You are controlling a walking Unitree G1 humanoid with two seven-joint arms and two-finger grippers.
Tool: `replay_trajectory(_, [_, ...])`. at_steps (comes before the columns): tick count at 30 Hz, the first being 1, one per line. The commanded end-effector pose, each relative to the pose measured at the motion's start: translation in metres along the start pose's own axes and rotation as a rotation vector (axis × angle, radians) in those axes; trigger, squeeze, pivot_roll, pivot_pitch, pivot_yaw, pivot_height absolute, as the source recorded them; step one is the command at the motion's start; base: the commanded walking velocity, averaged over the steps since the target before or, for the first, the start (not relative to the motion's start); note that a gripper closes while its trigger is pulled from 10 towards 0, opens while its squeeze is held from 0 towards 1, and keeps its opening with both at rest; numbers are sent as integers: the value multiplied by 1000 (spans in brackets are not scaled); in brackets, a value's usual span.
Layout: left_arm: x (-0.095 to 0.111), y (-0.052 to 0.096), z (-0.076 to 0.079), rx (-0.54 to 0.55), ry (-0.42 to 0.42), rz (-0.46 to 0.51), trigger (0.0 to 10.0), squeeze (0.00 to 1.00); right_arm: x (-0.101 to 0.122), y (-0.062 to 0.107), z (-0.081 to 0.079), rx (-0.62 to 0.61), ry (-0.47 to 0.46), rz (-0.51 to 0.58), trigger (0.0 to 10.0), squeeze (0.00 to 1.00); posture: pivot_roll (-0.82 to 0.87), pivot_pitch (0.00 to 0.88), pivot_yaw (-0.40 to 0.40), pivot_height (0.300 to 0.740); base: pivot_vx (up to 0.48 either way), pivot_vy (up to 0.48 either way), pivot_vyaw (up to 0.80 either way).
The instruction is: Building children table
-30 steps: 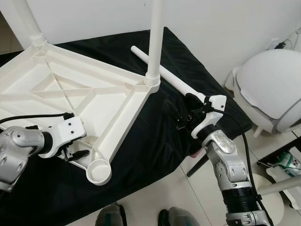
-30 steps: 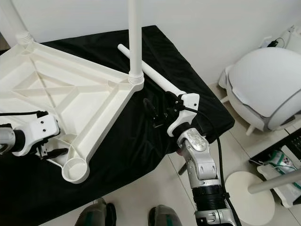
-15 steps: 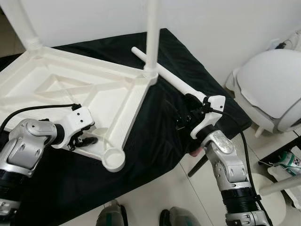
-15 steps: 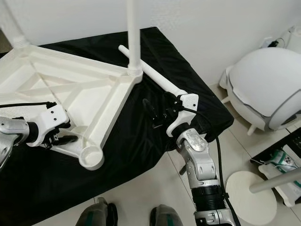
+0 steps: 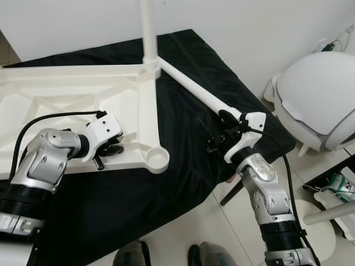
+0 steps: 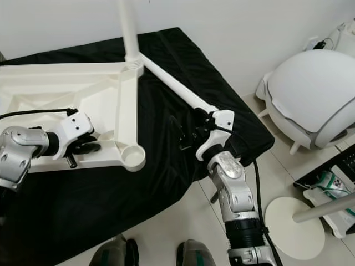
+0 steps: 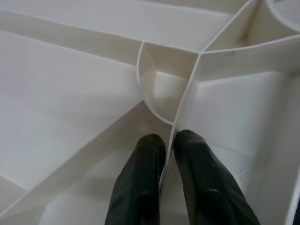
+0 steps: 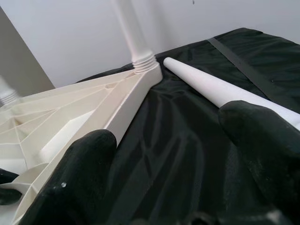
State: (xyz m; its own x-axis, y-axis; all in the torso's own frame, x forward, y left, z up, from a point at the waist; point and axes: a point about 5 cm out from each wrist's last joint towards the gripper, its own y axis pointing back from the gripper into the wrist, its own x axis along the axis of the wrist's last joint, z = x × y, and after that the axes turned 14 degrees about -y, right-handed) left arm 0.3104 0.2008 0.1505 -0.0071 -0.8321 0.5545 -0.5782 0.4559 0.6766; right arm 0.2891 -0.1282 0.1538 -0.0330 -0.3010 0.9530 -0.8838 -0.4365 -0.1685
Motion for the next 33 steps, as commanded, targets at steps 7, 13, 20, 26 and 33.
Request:
replay_trajectory(7, [-18, -6, -5, 283, 90, -156, 0, 0, 0, 1, -1, -5, 2, 10, 10000, 0, -41, 71, 24, 740, 0, 0, 0])
replay_trajectory(13, [4, -17, 6, 252, 79, -69, 10000, 0, 0, 0, -2, -6, -2, 13, 10000, 0, -38, 73, 22, 740, 0, 0, 0])
replay_trajectory(20, [27, -21, 19, 192, 88, 66, 10000, 1000, 0, -2, -1, -5, -2, 13, 10000, 0, -34, 74, 21, 740, 0, 0, 0])
replay_trajectory(26, [36, -16, 23, 164, 67, 134, 10000, 235, 0, -4, -1, -8, -2, 20, 10000, 0, -32, 70, 25, 740, 0, 0, 0])
replay_trajectory(33, [43, 16, 21, 81, 37, 279, 10000, 0, 5, -9, 2, -20, 5, 43, 10000, 0, -24, 63, 24, 740, 0, 0, 0])
